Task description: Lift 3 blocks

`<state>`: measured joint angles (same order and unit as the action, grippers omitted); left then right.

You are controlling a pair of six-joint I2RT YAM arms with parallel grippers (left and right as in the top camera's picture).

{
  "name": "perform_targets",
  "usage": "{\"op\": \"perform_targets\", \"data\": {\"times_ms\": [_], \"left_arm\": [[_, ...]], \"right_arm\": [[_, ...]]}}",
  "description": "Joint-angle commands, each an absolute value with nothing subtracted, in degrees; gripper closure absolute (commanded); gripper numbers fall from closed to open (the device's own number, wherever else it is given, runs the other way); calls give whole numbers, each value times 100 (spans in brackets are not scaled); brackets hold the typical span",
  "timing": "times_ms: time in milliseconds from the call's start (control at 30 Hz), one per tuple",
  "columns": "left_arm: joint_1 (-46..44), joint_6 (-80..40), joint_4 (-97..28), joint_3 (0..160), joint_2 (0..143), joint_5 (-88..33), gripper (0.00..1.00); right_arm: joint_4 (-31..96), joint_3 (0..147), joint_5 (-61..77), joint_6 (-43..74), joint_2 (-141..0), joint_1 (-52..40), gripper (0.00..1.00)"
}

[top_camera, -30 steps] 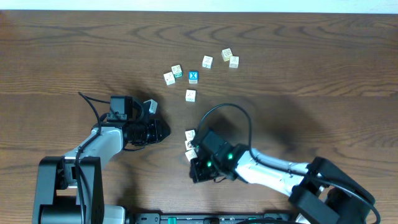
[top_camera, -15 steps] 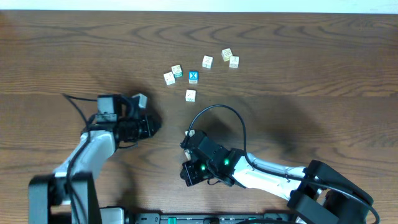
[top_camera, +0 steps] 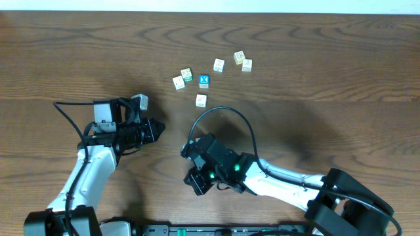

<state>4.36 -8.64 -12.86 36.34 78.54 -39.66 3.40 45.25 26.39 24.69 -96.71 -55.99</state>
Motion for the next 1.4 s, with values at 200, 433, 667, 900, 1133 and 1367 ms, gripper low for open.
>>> {"op": "perform_targets", "data": {"times_ms": [200, 433, 667, 900, 1133, 1367], "left_arm": [[460, -735, -1376, 3688, 7822, -3892, 93], [460, -735, -1409, 3688, 7822, -3894, 93], [460, -738, -1409, 3688, 7822, -3894, 93], [460, -753, -1409, 3688, 7822, -3894, 93], [460, -753, -1411, 3688, 7822, -3894, 93], [460, -753, -1411, 3688, 7822, -3894, 93]], "right_arm": [[580, 4875, 2073, 1876, -9699, -5334, 99], [646, 4875, 1811, 1876, -9714, -5253, 99], [646, 4875, 1822, 1879, -9732, -5258, 99], [646, 4875, 1782, 1879, -9896, -5258, 99], [644, 4875, 1780, 1879, -10064, -5258, 99], [604, 4877, 1651, 1883, -10064, -5253, 99]]}}
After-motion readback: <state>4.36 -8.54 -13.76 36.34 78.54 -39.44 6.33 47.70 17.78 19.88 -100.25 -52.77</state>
